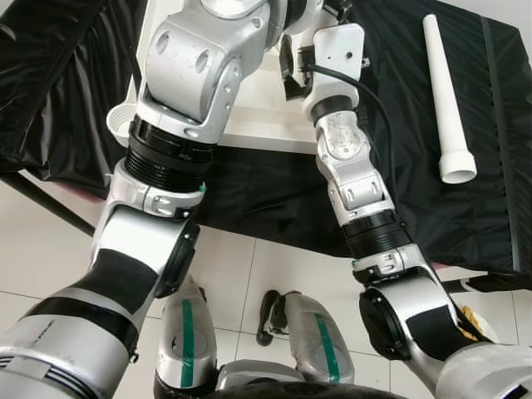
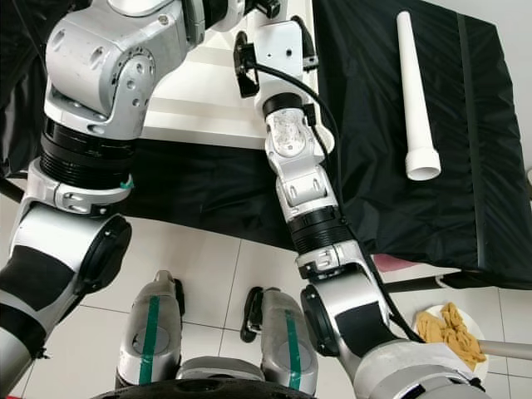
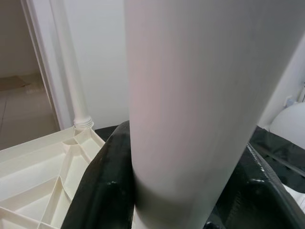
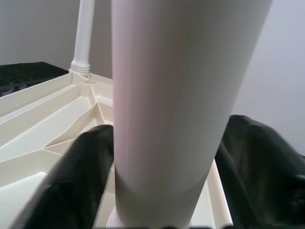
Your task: Building children table
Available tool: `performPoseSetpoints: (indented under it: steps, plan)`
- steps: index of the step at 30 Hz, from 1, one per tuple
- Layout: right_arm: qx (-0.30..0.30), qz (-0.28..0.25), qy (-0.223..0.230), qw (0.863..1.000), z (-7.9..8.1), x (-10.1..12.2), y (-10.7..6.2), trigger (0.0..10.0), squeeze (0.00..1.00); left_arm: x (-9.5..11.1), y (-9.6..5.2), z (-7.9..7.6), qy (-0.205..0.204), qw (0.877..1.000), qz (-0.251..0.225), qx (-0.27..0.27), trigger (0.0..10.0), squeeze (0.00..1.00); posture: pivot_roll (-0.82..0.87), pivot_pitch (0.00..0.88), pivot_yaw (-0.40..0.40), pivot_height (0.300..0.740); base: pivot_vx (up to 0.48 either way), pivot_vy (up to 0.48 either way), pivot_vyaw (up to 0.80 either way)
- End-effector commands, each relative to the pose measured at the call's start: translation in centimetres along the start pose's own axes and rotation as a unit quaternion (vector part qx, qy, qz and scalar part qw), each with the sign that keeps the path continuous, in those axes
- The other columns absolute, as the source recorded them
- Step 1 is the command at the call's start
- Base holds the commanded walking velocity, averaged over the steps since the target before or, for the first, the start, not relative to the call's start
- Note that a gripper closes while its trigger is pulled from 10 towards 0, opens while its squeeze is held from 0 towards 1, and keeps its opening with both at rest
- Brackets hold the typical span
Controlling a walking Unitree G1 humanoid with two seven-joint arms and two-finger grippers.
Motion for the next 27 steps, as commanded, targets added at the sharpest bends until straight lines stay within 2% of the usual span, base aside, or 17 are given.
performPoseSetpoints:
  steps: [1, 2, 3, 5, 17, 18, 20, 21, 22, 23, 27]
  plan:
    - [-0.016, 0.007, 0.004, 1.000, -0.64, -0.46, -0.25, 2.3, 0.00, 0.73, 0.11, 0.11, 0.008, 1.000, -0.015, 0.024, 10.0, 0.00, 0.15, 0.071, -0.109, 0.740, 0.000, 0.000, 0.00]
    - [-0.017, 0.010, 0.010, 1.000, -0.68, -0.56, -0.26, 1.8, 0.00, 0.74, 0.11, 0.09, 0.008, 1.000, -0.015, 0.024, 10.0, 0.00, 0.15, 0.071, -0.110, 0.740, 0.000, 0.000, 0.00]
    - [-0.018, 0.011, 0.011, 1.000, -0.72, -0.59, -0.26, 0.2, 0.00, 0.75, 0.11, 0.06, 0.009, 1.000, -0.015, 0.023, 10.0, 0.00, 0.15, 0.071, -0.110, 0.740, 0.000, 0.000, 0.00]
    - [-0.020, 0.014, 0.015, 1.000, -0.76, -0.70, -0.27, 0.0, 0.00, 0.76, 0.10, 0.03, 0.009, 1.000, -0.015, 0.023, 10.0, 0.00, 0.15, 0.070, -0.111, 0.740, 0.000, 0.000, 0.00]
    - [-0.025, 0.028, 0.025, 0.999, -0.86, -1.13, -0.10, 0.0, 0.00, 1.14, 0.12, -0.03, 0.017, 0.999, -0.023, 0.024, 10.0, 0.00, 0.16, 0.067, -0.116, 0.740, 0.000, 0.000, 0.00]
    - [-0.026, 0.030, 0.026, 0.999, -0.89, -1.19, -0.05, 1.3, 0.00, 1.29, 0.12, -0.08, 0.024, 0.999, -0.027, 0.023, 10.0, 0.00, 0.16, 0.067, -0.116, 0.740, 0.000, 0.000, 0.00]
    - [-0.026, 0.031, 0.026, 0.999, -0.90, -1.22, -0.02, 1.3, 0.00, 1.40, 0.11, -0.12, 0.029, 0.999, -0.030, 0.022, 10.0, 0.00, 0.16, 0.067, -0.116, 0.740, 0.000, 0.000, 0.00]
    - [-0.028, 0.035, 0.030, 0.999, -0.93, -1.31, 0.06, 10.0, 0.00, 1.38, 0.08, -0.26, 0.015, 0.999, -0.033, 0.016, 10.0, 1.00, 0.16, 0.064, -0.118, 0.740, 0.000, 0.000, 0.00]
    - [-0.028, 0.035, 0.030, 0.999, -0.93, -1.31, 0.06, 10.0, 0.00, 1.38, 0.08, -0.26, 0.015, 0.999, -0.033, 0.016, 10.0, 1.00, 0.16, 0.064, -0.118, 0.740, 0.000, 0.000, 0.00]
    - [-0.029, 0.039, 0.032, 0.998, -1.02, -1.33, 0.24, 10.0, 0.00, 1.49, -0.08, -0.43, -0.007, 0.999, -0.040, 0.008, 10.0, 1.00, 0.16, 0.063, -0.118, 0.740, 0.000, 0.000, 0.00]
    - [-0.030, 0.043, 0.034, 0.998, -1.22, -1.40, 0.47, 10.0, 0.00, 1.70, -0.24, -0.54, -0.018, 0.999, -0.047, 0.002, 10.0, 1.00, 0.16, 0.056, -0.119, 0.740, 0.000, 0.000, 0.00]
Point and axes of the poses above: a point about 5 cm out from each wrist's last joint towards the gripper, its own y axis pointing out of the wrist towards the gripper, its own x axis along the axis of the wrist's last joint, z = x × y, the point moved 4 cm from there along y, pointing out of the wrist towards the gripper, and after that the axes turned 4 degrees about -y, right-handed, at the moved point
